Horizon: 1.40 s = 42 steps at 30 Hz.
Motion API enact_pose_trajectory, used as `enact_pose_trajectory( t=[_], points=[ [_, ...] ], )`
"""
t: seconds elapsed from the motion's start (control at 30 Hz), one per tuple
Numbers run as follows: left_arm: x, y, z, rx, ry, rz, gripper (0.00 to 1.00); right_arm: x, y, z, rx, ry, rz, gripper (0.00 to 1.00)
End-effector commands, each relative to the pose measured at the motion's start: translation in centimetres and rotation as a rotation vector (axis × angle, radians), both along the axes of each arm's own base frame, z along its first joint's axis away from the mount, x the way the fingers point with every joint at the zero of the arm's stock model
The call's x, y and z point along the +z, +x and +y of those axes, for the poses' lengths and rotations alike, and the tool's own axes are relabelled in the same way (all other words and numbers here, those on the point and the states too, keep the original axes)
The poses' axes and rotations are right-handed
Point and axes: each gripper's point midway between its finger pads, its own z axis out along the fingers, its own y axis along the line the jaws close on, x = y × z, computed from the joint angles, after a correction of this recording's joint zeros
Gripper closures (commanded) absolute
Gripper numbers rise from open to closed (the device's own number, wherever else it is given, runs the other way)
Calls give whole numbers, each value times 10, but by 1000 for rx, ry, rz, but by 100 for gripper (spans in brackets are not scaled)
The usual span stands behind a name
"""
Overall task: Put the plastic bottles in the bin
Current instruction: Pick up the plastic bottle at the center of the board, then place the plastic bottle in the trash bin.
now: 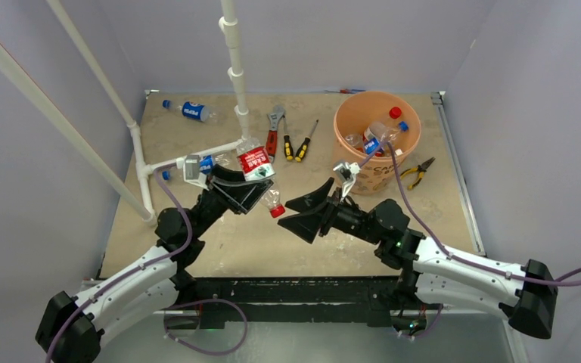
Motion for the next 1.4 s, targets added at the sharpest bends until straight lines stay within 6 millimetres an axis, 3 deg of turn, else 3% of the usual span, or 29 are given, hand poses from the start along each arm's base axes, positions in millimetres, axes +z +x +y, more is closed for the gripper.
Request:
enact_pose_trajectory(
  t=[0.0,0.17,0.33,0.53,0.67,0.87,0.93,1.0,1.07,1.1,1.2,1.27,1.37],
  points=[
    [27,-17,9,-35,-114,-86,67,40,0,3,-28,161,-44,13],
    [31,-21,13,-39,-138,-94,67,38,-1,17,-13,155,-27,19],
    [32,-25,18,-50,-187,-93,67,47,-2,16,-18,206,-28,27],
    [28,-28,21,-60,-220,-79,67,55,-2,23,-7,233,-36,30],
    [28,-29,21,-65,-226,-76,67,55,-3,33,15,219,-36,42],
    [27,-29,18,-70,-213,-75,66,53,-4,40,31,212,-30,45],
    [24,-28,16,-73,-206,-70,66,55,-4,41,35,214,-32,56],
    [21,-26,13,-73,-195,-61,65,55,-4,43,37,206,-35,73],
    [18,-26,10,-77,-170,-61,54,53,-3,43,33,184,-39,97],
    [17,-25,7,-73,-142,-65,47,51,-2,42,24,163,-38,100],
    [11,-10,9,34,-7,-17,18,48,1,19,-52,101,-55,100],
    [13,-3,20,122,52,-7,9,44,2,-4,-113,49,-62,100],
    [24,5,47,294,130,-11,4,36,4,-38,-199,-59,-32,100]
  ],
)
